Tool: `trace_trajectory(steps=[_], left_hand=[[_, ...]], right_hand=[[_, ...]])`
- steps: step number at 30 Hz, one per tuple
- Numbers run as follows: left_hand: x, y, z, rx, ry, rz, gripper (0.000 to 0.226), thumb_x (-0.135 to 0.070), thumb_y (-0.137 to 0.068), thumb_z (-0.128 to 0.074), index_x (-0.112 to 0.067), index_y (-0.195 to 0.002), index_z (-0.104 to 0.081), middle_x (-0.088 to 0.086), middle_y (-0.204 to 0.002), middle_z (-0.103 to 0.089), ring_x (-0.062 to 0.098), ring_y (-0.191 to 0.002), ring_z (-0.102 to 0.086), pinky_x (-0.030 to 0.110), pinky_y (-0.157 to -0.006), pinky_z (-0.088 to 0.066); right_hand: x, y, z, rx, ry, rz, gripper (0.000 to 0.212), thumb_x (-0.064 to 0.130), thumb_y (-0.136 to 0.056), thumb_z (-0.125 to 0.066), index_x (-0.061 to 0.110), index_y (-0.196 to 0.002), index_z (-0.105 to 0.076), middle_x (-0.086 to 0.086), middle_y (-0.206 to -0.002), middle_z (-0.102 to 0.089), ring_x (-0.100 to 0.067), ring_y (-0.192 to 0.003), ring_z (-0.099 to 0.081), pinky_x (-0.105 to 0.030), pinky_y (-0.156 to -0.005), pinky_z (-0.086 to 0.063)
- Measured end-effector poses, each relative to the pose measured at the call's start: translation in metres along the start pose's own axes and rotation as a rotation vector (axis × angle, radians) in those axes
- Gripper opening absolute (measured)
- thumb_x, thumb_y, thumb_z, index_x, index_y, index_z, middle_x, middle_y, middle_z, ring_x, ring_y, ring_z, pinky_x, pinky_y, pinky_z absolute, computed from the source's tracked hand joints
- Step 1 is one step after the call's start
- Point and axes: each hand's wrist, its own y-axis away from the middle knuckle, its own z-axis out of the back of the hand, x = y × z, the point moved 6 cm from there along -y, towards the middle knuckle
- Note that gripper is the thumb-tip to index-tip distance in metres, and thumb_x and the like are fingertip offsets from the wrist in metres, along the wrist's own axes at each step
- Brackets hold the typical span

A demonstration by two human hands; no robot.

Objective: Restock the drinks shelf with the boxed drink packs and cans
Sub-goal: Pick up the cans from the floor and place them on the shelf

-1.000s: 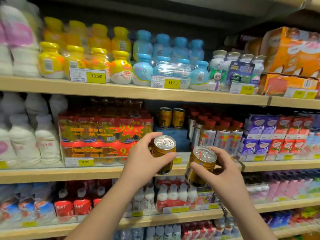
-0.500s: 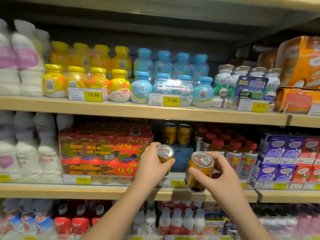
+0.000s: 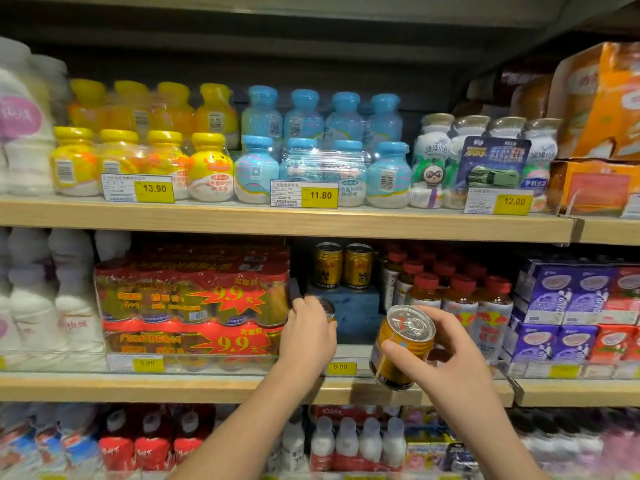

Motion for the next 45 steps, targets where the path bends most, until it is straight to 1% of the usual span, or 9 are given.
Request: trace_trajectory(steps=[7,13,17,23,28,34,39,42,45], left_hand=[[0.008,-0.004,-0.018,0.033,-0.048,0.048,0.051,-0.036,-0.098,-0.057,-0.007,-0.136,-0.041,0.012,-0.131,-0.046,0.025,-0.122,-0.053,0.032,-0.091,-0.051],[0.003,-0.004,-0.023,0.023,-0.225,-0.025,0.042,-0.019,-0.097,-0.058,-0.006,-0.134,-0.044,0.012,-0.132,-0.047,0.025,-0.124,-0.046,0.03,-0.101,-0.045],[0.0,-0.002,-0.022,0.031,-0.332,-0.07,0.049,-0.008,-0.092,-0.061,-0.006,-0.137,-0.042,0.013,-0.134,-0.047,0.026,-0.125,-0.044,0.032,-0.105,-0.043],[-0.003,0.007,-0.021,0.054,-0.39,-0.09,0.056,-0.008,-0.09,-0.064,-0.007,-0.14,-0.039,0.014,-0.136,-0.047,0.027,-0.127,-0.042,0.032,-0.105,-0.042],[-0.008,0.015,-0.007,-0.004,-0.269,-0.185,0.055,-0.021,-0.096,-0.059,-0.011,-0.144,-0.035,0.008,-0.144,-0.041,0.024,-0.136,-0.035,0.029,-0.107,-0.039],[-0.009,0.032,0.043,-0.111,-0.005,-0.289,0.052,-0.038,-0.101,-0.05,-0.021,-0.148,-0.036,-0.006,-0.147,-0.039,0.011,-0.141,-0.03,0.025,-0.107,-0.037],[-0.002,0.05,0.084,-0.161,0.114,-0.297,0.05,-0.04,-0.099,-0.053,-0.028,-0.146,-0.04,-0.014,-0.143,-0.042,0.002,-0.135,-0.033,0.018,-0.104,-0.033],[0.005,0.068,0.106,-0.187,0.166,-0.298,0.048,-0.043,-0.098,-0.055,-0.032,-0.143,-0.043,-0.02,-0.138,-0.043,-0.007,-0.128,-0.034,0.005,-0.098,-0.026],[0.014,0.089,0.125,-0.197,0.252,-0.286,0.044,-0.044,-0.096,-0.056,-0.038,-0.138,-0.045,-0.03,-0.13,-0.042,-0.012,-0.122,-0.038,0.004,-0.097,-0.033]], right_hand=[[-0.002,-0.001,0.012,-0.001,-0.029,0.006,0.048,0.024,-0.075,-0.089,0.04,-0.112,-0.063,0.036,-0.102,-0.066,0.013,-0.092,-0.064,-0.003,-0.067,-0.048],[-0.006,0.002,0.015,-0.001,-0.044,-0.001,0.05,0.022,-0.074,-0.09,0.038,-0.113,-0.064,0.023,-0.101,-0.072,0.011,-0.093,-0.065,-0.004,-0.069,-0.049],[-0.006,0.003,0.015,0.014,-0.024,0.008,0.051,0.025,-0.074,-0.09,0.04,-0.114,-0.062,0.036,-0.105,-0.067,0.013,-0.096,-0.063,-0.003,-0.072,-0.048],[-0.006,0.001,0.014,0.021,0.006,0.022,0.05,0.029,-0.074,-0.09,0.04,-0.115,-0.063,0.034,-0.108,-0.067,0.011,-0.099,-0.063,-0.004,-0.076,-0.049],[-0.005,-0.01,0.005,0.025,0.035,0.024,0.049,0.036,-0.073,-0.089,0.044,-0.114,-0.063,0.031,-0.108,-0.069,0.01,-0.101,-0.063,-0.015,-0.078,-0.051],[-0.003,-0.036,-0.017,0.06,0.06,0.033,0.052,0.035,-0.075,-0.089,0.042,-0.117,-0.059,0.023,-0.108,-0.068,0.02,-0.098,-0.059,0.0,-0.07,-0.046],[-0.016,-0.06,-0.041,0.078,0.094,0.009,0.058,0.042,-0.076,-0.088,0.039,-0.124,-0.055,0.02,-0.113,-0.067,0.005,-0.103,-0.063,-0.013,-0.078,-0.05],[-0.028,-0.074,-0.055,0.083,0.154,-0.016,0.058,0.045,-0.076,-0.087,0.034,-0.124,-0.055,0.02,-0.108,-0.066,-0.001,-0.104,-0.064,-0.017,-0.076,-0.05],[-0.041,-0.084,-0.069,0.095,0.234,-0.046,0.065,0.047,-0.077,-0.086,0.029,-0.13,-0.054,0.018,-0.107,-0.061,-0.008,-0.104,-0.063,-0.021,-0.079,-0.05]])
